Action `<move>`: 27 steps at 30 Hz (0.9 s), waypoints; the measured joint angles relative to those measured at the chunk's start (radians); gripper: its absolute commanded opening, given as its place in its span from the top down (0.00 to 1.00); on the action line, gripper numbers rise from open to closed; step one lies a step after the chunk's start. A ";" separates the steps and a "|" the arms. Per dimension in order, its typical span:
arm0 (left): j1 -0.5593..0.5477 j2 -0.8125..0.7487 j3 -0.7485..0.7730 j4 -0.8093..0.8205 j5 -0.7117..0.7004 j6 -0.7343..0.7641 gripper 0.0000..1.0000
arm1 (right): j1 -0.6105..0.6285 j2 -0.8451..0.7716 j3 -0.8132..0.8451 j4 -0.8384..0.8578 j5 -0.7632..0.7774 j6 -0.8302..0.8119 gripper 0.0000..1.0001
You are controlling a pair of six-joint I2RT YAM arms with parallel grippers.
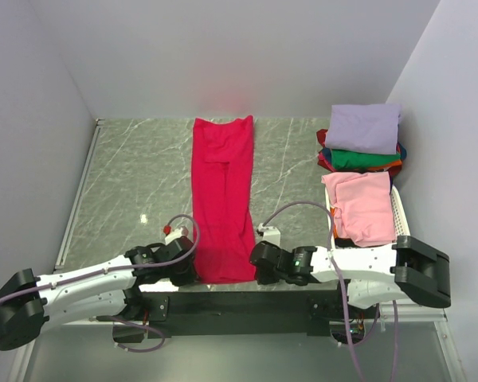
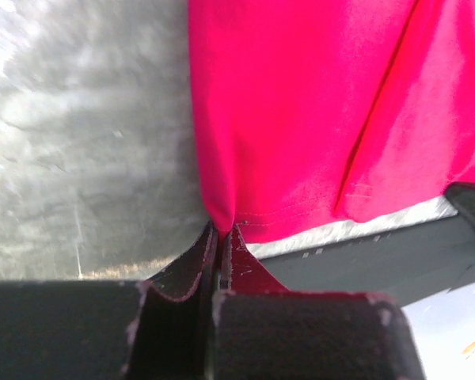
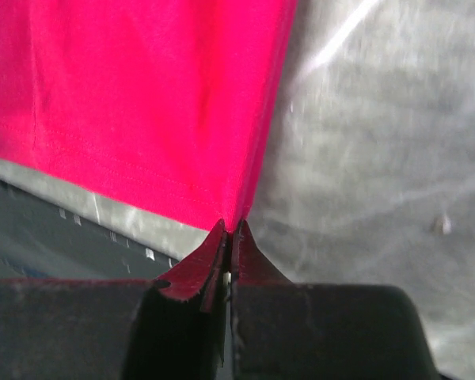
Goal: Fold and stack the t-shirts
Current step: Fold the tshirt
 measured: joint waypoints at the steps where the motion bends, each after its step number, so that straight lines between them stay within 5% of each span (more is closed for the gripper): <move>1: -0.006 0.007 0.007 -0.006 0.010 0.010 0.99 | 0.004 -0.013 0.000 -0.019 -0.009 -0.004 1.00; 14: -0.119 -0.076 0.085 -0.098 0.048 0.004 0.99 | 0.134 -0.238 0.021 -0.259 -0.054 0.063 1.00; 27: -0.078 -0.037 0.159 -0.003 -0.055 -0.018 0.99 | -0.077 -0.144 0.108 -0.162 0.002 -0.092 1.00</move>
